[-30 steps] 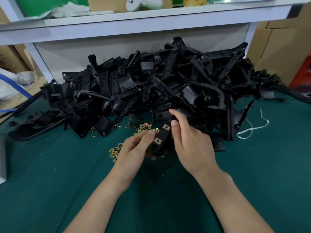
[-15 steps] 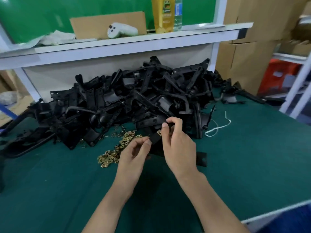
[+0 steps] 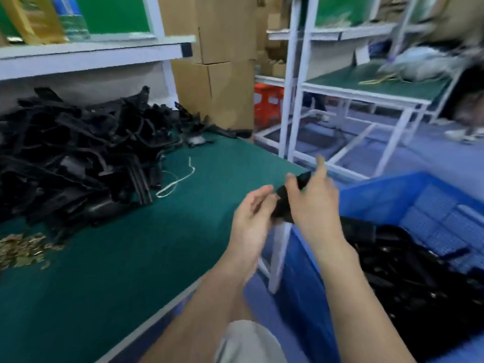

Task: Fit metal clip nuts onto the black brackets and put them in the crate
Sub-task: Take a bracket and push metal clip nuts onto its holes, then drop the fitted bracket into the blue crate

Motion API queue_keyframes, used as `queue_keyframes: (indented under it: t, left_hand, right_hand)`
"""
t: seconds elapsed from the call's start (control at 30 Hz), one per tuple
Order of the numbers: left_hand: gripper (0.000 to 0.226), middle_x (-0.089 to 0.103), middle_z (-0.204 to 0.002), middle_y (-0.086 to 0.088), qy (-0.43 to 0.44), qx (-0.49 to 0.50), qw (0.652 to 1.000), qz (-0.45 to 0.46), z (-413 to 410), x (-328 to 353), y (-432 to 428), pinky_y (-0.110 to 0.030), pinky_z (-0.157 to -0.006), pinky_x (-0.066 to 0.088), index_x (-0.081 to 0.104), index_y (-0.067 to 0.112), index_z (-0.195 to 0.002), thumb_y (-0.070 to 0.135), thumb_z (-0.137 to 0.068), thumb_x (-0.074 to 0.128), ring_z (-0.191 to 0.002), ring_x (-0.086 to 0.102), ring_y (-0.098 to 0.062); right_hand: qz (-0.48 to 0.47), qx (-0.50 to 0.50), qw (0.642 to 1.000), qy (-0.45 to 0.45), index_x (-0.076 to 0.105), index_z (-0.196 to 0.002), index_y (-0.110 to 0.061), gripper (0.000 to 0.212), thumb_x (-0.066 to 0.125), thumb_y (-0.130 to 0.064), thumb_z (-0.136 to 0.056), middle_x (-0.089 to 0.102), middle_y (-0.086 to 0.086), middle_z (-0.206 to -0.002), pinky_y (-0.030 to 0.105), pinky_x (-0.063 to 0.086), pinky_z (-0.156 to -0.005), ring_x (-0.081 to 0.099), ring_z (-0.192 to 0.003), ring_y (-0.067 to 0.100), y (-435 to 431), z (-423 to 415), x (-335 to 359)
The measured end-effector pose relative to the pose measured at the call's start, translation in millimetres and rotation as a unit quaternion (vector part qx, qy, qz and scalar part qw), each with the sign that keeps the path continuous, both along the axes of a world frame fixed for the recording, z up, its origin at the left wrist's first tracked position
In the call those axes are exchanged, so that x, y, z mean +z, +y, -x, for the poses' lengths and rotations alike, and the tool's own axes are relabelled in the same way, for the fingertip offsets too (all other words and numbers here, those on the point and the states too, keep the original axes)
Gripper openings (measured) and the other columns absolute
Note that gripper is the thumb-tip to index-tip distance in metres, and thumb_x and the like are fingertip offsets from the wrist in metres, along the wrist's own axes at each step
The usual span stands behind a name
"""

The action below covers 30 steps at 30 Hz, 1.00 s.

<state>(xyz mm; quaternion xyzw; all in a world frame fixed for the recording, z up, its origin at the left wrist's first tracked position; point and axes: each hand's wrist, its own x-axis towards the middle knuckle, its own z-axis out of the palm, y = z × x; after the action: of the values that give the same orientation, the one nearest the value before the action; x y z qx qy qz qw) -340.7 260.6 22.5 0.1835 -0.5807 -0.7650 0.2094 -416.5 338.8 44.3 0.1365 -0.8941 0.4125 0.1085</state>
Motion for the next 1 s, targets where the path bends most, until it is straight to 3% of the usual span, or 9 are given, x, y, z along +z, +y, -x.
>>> queue_keyframes:
  t: [0.1,0.2,0.37,0.5,0.63,0.7,0.77,0.9,1.0]
  left_hand:
    - [0.04,0.05,-0.146,0.002,-0.066,-0.15,0.986,-0.015,42,-8,65,-0.031,-0.104,0.044,0.044,0.017,-0.147,0.022,-0.108,0.047,-0.117,0.052,-0.001]
    - [0.045,0.044,-0.142,0.009,-0.096,-0.201,0.975,0.005,57,-16,93,-0.033,-0.106,0.044,0.036,0.019,-0.153,0.026,-0.109,0.044,-0.123,0.049,-0.004]
    - [0.02,0.07,-0.102,-0.001,-0.025,-0.121,0.988,0.09,46,-10,56,-0.016,-0.074,0.053,0.061,0.016,-0.113,0.006,-0.106,0.045,-0.086,0.063,-0.008]
    - [0.019,0.071,-0.103,0.0,-0.01,-0.009,0.977,0.212,7,-3,-18,-0.02,-0.085,0.048,0.065,0.01,-0.108,-0.001,-0.103,0.05,-0.086,0.065,0.001]
    - [0.026,0.072,-0.105,0.006,-0.058,0.119,0.939,0.318,-59,-2,-95,-0.008,-0.081,0.048,0.066,0.01,-0.116,-0.005,-0.099,0.052,-0.088,0.066,0.005]
    - [0.028,0.071,-0.108,0.006,-0.099,0.172,0.921,0.337,-99,-4,-129,-0.022,-0.09,0.051,0.065,0.014,-0.119,-0.002,-0.098,0.056,-0.099,0.066,-0.007]
    - [0.031,0.066,-0.121,-0.002,-0.179,0.212,0.875,0.396,-142,-11,-162,-0.04,-0.097,0.05,0.059,0.016,-0.127,0.005,-0.098,0.06,-0.112,0.061,-0.021]
    - [0.057,0.053,-0.136,-0.019,-0.385,0.298,0.699,0.523,-229,-27,-208,-0.057,-0.108,0.038,0.05,0.009,-0.142,0.041,-0.096,0.059,-0.13,0.043,-0.04]
    - [0.08,0.037,-0.153,-0.02,-0.498,0.315,0.648,0.483,-273,-35,-231,-0.058,-0.12,0.019,0.036,0.017,-0.153,0.066,-0.09,0.047,-0.146,0.024,-0.04]
  right_hand:
    - [-0.029,-0.198,0.978,-0.06,0.001,-0.16,-0.005,0.091,0.052,-0.05,-0.1,0.0,0.04,-0.159,0.057,0.007,-0.12,0.003,-0.151,0.05,70,34,1]
    - [-0.016,-0.211,0.975,-0.062,0.004,-0.16,-0.007,0.083,0.049,-0.045,-0.102,-0.001,0.036,-0.161,0.056,0.007,-0.12,0.003,-0.151,0.049,99,40,-1]
    - [0.002,-0.064,0.998,0.01,0.022,-0.158,-0.014,0.062,0.048,-0.028,-0.103,0.015,0.021,-0.164,0.05,0.012,-0.122,0.012,-0.152,0.036,49,8,-8]
    - [0.036,0.081,0.996,0.024,0.028,-0.156,-0.013,0.054,0.043,-0.021,-0.104,0.027,0.014,-0.161,0.047,0.015,-0.122,0.016,-0.151,0.031,-22,-28,-9]
    - [0.029,0.232,0.971,0.038,0.027,-0.156,-0.015,0.056,0.044,-0.023,-0.103,0.03,0.012,-0.159,0.045,0.015,-0.123,0.018,-0.151,0.028,-97,-74,-11]
    - [0.018,0.301,0.953,0.041,0.028,-0.156,-0.015,0.055,0.045,-0.026,-0.104,0.033,0.011,-0.158,0.045,0.017,-0.122,0.021,-0.149,0.028,-133,-101,-14]
    - [0.0,0.357,0.933,0.044,0.028,-0.155,-0.014,0.055,0.044,-0.028,-0.104,0.036,0.011,-0.154,0.046,0.021,-0.121,0.025,-0.147,0.029,-166,-128,-20]
    - [-0.063,0.424,0.901,0.059,0.023,-0.157,-0.016,0.057,0.042,-0.03,-0.105,0.034,0.011,-0.157,0.046,0.02,-0.123,0.022,-0.15,0.029,-222,-172,-36]
    - [-0.101,0.448,0.887,0.046,0.019,-0.158,-0.017,0.058,0.042,-0.031,-0.106,0.027,0.012,-0.161,0.046,0.016,-0.125,0.015,-0.153,0.03,-251,-189,-50]
